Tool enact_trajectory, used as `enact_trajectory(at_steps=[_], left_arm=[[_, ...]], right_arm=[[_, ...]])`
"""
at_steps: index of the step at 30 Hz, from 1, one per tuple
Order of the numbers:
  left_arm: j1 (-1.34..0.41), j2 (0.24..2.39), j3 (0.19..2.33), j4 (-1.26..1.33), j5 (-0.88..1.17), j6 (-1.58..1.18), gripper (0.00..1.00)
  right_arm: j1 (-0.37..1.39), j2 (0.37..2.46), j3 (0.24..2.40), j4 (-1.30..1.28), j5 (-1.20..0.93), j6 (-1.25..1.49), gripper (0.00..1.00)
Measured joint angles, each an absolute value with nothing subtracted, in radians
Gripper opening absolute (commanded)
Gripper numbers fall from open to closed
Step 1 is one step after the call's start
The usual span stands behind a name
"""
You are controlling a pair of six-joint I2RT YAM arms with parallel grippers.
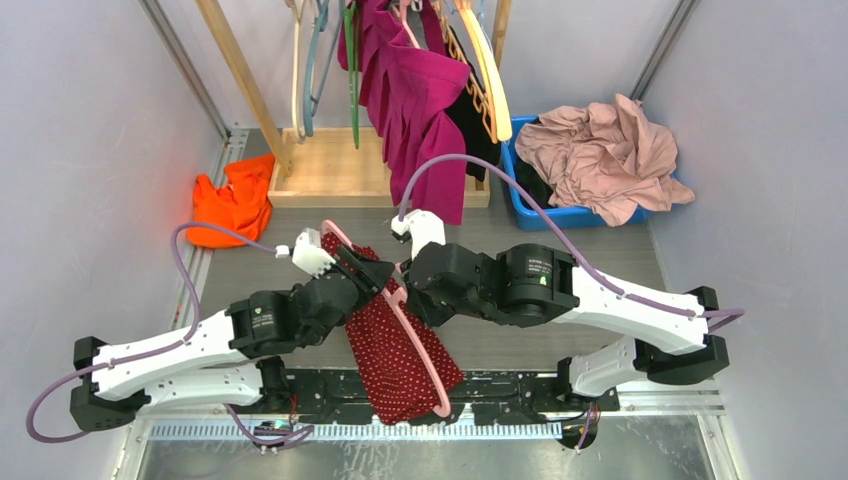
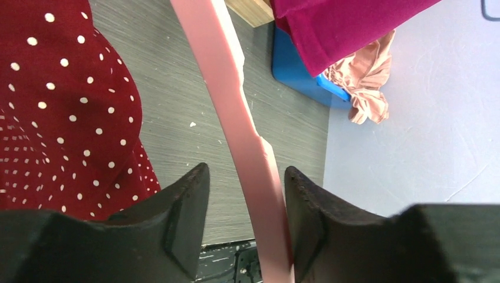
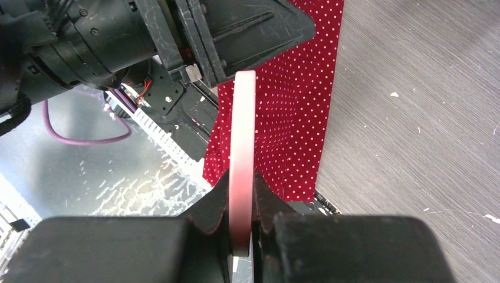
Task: Place the skirt on the hanger
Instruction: Hang the skirt on the hanger.
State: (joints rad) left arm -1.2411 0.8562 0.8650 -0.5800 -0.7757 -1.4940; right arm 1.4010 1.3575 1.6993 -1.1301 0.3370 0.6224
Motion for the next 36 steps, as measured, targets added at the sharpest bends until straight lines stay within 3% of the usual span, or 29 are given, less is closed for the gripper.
enact_trajectory(at_steps=[5, 8, 14, 16, 19, 21, 27, 36], left_arm=[[-1.241, 0.838, 0.861, -0.569, -0.776, -1.494, 0.37], [-1.241, 0.826, 0.855, -0.553, -0.776, -1.493, 0.25], [-1.240, 0.796, 0.844, -0.511, -0.776, -1.499, 0.23], [-1.238, 0.791, 0.844, -0.503, -0.777, -1.499, 0.23], [-1.237, 0.785, 0.845, -0.495, -0.778, -1.497, 0.23], [-1.236, 0.781, 0.845, -0.500, -0.781, -1.486, 0.23], [-1.234, 0.781, 0.853, -0.509, -0.786, -1.465, 0.23], [-1.224, 0.785, 0.926, -0.514, -0.813, -1.426, 0.24]], right_arm=[[1.401, 1.367, 1.702, -1.131, 0.340, 0.621, 0.01], [1.401, 1.368, 1.702, -1.130, 0.340, 0.621, 0.02], [1.406, 1.368, 1.707, -1.119, 0.348, 0.622, 0.11], [1.406, 1.368, 1.713, -1.119, 0.351, 0.622, 0.19], [1.406, 1.368, 1.720, -1.118, 0.360, 0.621, 0.41], [1.406, 1.364, 1.723, -1.113, 0.382, 0.619, 0.46], [1.406, 1.280, 1.687, -1.082, 0.429, 0.604, 0.45], [1.406, 1.023, 1.442, -0.992, 0.452, 0.580, 0.41]])
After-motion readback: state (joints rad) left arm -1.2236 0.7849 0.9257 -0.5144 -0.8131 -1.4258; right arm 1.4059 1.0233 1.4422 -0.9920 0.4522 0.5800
